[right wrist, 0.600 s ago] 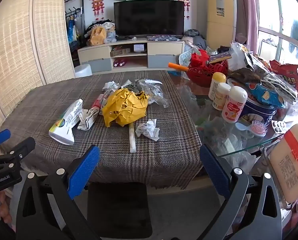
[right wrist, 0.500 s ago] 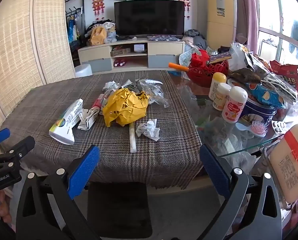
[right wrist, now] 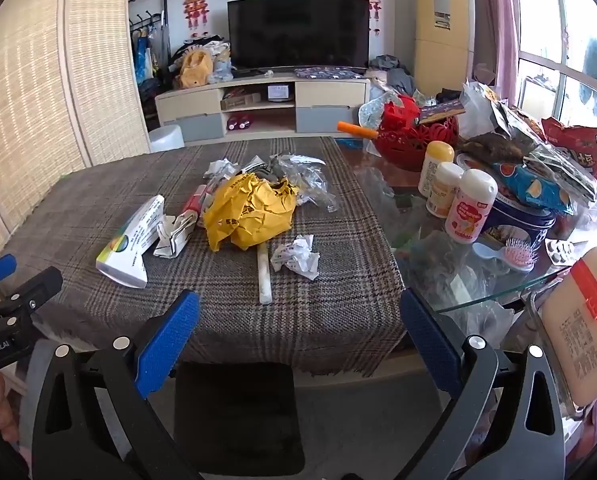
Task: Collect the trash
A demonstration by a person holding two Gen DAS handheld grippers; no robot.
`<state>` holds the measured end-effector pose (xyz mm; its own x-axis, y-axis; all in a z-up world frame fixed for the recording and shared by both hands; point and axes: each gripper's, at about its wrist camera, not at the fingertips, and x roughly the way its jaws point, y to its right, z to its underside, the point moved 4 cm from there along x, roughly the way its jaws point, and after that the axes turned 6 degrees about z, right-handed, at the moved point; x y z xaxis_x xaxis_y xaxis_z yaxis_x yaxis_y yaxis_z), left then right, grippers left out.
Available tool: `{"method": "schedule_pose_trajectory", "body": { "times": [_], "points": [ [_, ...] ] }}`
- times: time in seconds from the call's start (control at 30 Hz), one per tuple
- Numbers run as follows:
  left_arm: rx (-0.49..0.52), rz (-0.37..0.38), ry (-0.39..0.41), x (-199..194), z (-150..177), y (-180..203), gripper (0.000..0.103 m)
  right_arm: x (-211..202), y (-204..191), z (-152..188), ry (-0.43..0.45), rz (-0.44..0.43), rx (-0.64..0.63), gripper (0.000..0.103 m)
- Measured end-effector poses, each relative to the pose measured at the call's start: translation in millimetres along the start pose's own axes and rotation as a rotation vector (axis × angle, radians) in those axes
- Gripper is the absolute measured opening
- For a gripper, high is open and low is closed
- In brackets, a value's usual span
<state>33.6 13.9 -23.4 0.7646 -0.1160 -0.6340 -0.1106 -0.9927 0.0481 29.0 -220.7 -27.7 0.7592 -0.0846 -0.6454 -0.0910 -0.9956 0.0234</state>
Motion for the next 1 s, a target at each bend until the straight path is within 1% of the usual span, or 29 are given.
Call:
{"method": "schedule_pose_trajectory", "body": {
  "times": [0.03,0.1,0.17,0.43,0.7,1.0],
  "points": [
    [-0.005,0.001,-0.003,0,0,-2,0.095,-1,0,0,-0.002,-0.004,0.005,0.1],
    [-0.008,0.003,-0.01,1,1,8,0.095,-2,0,0,0.004,-0.003,0.004,0.1],
    [-0.006,0.01,-0.012,1,2,9,0.095,-3,0,0,0.015,0.008,-0.005,0.1],
    [-0.001,0.006,-0.021,3,4,9,0.095,-2,0,-1,0.012,0.012,-0.003,0.1],
    [-0.012,0.016,-0.004,0,2,10,0.095,-5,1,-3,0.021,0.004,0.006,0.1],
    [-0.012,0.007,0.007,-1,1,11,0.095,-6,1,-3,0.034,0.014,0.004,0.1]
  ]
}}
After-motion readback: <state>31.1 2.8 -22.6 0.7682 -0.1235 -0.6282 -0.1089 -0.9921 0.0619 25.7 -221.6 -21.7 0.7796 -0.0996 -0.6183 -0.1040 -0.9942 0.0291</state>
